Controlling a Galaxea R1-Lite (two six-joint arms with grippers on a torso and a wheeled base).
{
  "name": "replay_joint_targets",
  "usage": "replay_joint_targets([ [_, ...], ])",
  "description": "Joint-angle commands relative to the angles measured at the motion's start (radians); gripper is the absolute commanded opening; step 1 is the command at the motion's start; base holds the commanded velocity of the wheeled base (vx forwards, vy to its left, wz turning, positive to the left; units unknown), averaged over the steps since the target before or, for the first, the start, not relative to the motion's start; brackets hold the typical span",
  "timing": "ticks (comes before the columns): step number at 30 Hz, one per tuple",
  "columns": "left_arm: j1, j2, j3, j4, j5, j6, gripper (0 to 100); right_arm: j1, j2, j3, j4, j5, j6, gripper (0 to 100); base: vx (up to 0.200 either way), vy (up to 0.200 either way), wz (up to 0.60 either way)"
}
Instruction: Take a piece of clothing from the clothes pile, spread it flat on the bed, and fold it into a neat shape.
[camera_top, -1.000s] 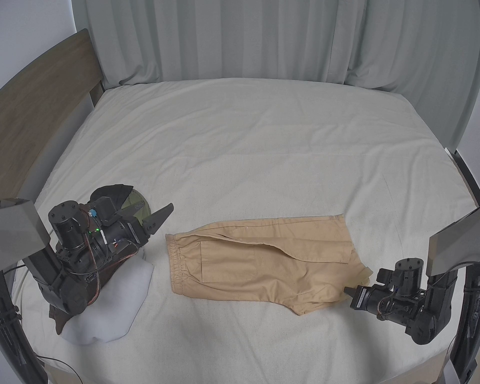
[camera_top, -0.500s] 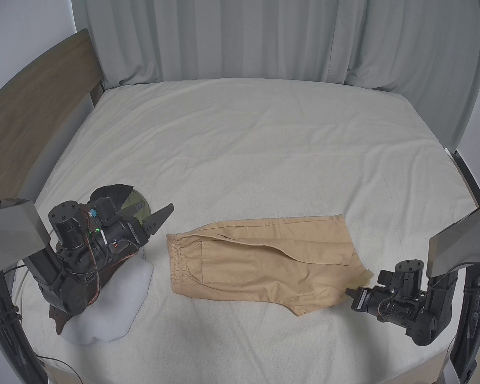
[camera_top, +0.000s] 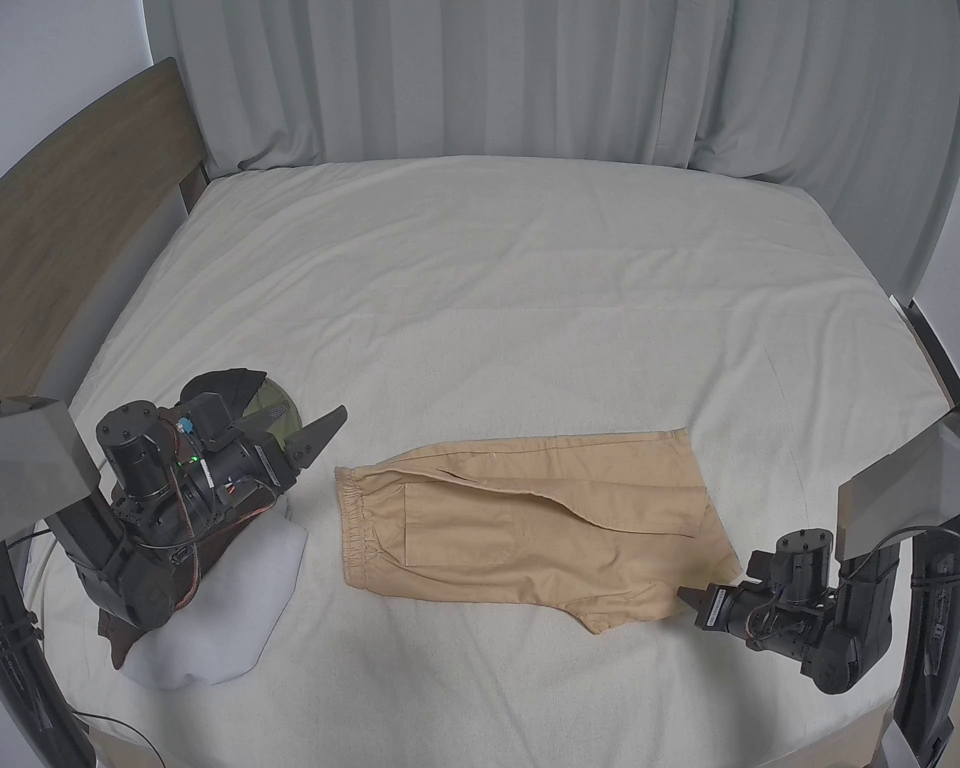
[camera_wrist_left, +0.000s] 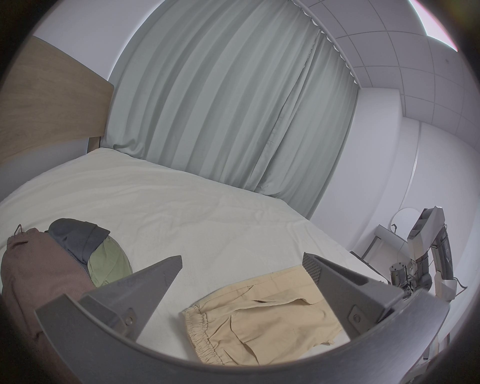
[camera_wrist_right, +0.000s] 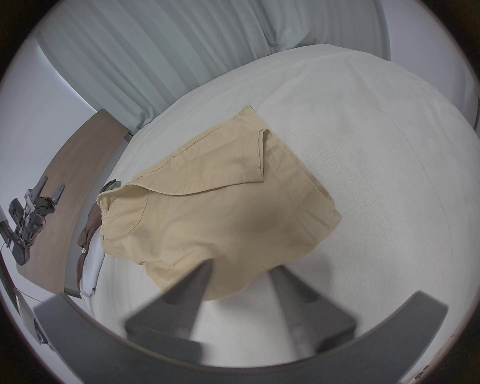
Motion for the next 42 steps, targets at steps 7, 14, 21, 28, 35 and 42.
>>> replay_joint_targets([
  [7,-0.002,-0.001,0.000,-0.001,0.000,-0.001,100,0.053,-0.145,0.155,0.002,0.060,-0.011,100,0.000,0.000,0.00],
  [14,-0.002,-0.004,-0.002,-0.001,0.000,-0.001,100,0.067,-0.282,0.097,0.003,0.083,-0.006,100,0.000,0.000,0.00],
  [21,0.000,-0.003,-0.002,-0.001,0.000,-0.001,100,-0.033,-0.120,-0.063,0.002,0.080,-0.006,100,0.000,0.000,0.00],
  [28,0.000,-0.001,-0.006,-0.001,0.000,-0.001,100,-0.080,0.024,-0.208,0.002,0.086,-0.006,100,0.000,0.000,0.00],
  [35,0.000,0.002,-0.006,-0.001,0.000,-0.001,100,-0.082,0.090,-0.299,0.003,0.110,-0.008,100,0.000,0.000,0.00],
  [42,0.000,0.000,-0.005,-0.001,0.000,-0.001,100,-0.085,0.142,-0.354,0.003,0.107,-0.011,100,0.000,0.000,0.00],
])
